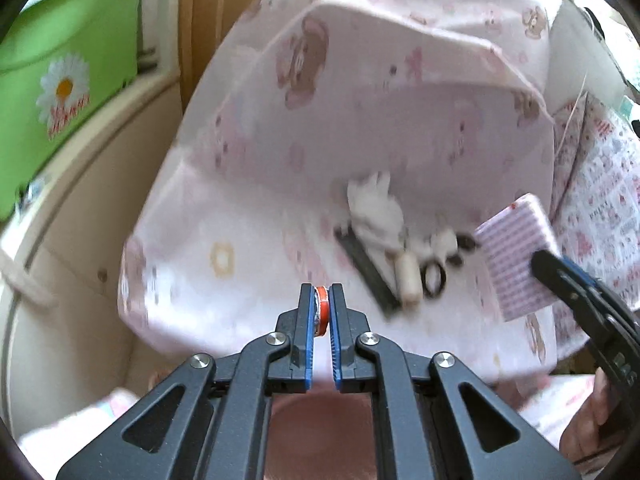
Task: Collect trash
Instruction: 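Carry both items over the pink basket and open the left gripper to drop the cap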
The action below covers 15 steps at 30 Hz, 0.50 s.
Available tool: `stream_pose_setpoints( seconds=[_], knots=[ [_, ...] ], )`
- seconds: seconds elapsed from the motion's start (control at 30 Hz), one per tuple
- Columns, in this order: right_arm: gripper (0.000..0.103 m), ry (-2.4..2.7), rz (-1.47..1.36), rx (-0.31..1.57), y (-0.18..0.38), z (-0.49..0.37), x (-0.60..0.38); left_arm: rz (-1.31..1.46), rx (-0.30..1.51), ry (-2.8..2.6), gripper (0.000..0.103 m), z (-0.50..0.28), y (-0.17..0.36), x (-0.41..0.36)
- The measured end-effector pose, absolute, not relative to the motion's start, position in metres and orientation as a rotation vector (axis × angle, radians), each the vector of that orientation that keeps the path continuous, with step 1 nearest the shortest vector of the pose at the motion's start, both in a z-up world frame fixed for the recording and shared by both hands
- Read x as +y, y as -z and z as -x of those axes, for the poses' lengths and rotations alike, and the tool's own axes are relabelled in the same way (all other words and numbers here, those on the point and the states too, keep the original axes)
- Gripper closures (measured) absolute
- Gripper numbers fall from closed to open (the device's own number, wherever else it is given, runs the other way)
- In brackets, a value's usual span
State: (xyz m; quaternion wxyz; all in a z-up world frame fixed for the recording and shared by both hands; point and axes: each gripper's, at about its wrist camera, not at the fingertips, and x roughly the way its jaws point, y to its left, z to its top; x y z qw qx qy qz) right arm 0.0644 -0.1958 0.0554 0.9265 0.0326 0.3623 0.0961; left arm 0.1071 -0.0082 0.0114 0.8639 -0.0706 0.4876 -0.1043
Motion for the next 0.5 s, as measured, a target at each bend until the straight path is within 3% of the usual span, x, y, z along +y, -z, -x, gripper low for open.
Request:
stream_pose_setpoints(
  seconds=[0.27,0.5],
  knots=[
    [0.077,-0.284,0.052,0.807,-0.036,-0.001,-0.169,0.206,1.112,0.292,0.096,-0.064,-0.009,-0.003],
    [0.077,-0.342,0.041,0.918,-0.001,0.013,-0.154,0.282,1.258,0.369,0.097,-0.054,0.035,0.003]
  ],
)
